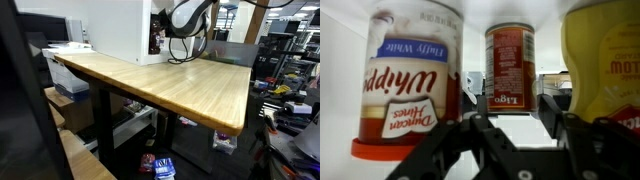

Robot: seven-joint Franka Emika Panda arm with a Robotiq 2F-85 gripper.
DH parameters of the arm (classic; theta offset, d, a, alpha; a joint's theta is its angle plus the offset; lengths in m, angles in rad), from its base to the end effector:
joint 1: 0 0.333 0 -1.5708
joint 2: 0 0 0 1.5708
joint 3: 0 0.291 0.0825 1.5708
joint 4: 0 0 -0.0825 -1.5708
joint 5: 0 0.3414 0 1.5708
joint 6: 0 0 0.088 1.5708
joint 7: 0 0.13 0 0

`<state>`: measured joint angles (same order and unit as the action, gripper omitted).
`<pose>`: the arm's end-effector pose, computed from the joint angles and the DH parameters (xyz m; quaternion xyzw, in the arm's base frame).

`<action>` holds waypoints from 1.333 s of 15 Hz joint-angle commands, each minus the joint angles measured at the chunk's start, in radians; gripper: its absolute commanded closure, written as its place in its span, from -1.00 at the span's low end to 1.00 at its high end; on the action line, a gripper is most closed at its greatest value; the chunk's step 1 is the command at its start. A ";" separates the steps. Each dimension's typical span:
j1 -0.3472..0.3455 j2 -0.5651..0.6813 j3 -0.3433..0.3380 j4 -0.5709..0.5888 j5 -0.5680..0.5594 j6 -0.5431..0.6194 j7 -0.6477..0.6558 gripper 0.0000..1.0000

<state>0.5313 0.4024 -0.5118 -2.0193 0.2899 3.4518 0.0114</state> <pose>0.6276 0.0124 0.4064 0.8504 -0.0729 0.5201 0.0322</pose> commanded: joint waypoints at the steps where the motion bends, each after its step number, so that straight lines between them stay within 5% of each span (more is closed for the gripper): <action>1: 0.044 0.001 -0.040 -0.045 0.034 0.010 0.004 0.37; 6: 0.056 -0.004 -0.049 -0.075 0.028 0.010 0.006 0.94; 14: 0.087 -0.025 -0.076 -0.120 0.026 0.009 -0.008 0.98; 15: 0.093 -0.024 -0.082 -0.124 0.027 0.009 -0.009 0.81; 16: 0.101 -0.026 -0.090 -0.129 0.027 0.008 -0.009 0.43; 20: 0.126 -0.026 -0.119 -0.131 0.032 0.008 -0.003 -0.05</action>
<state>0.6225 0.4027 -0.6039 -2.1169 0.2972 3.4519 0.0114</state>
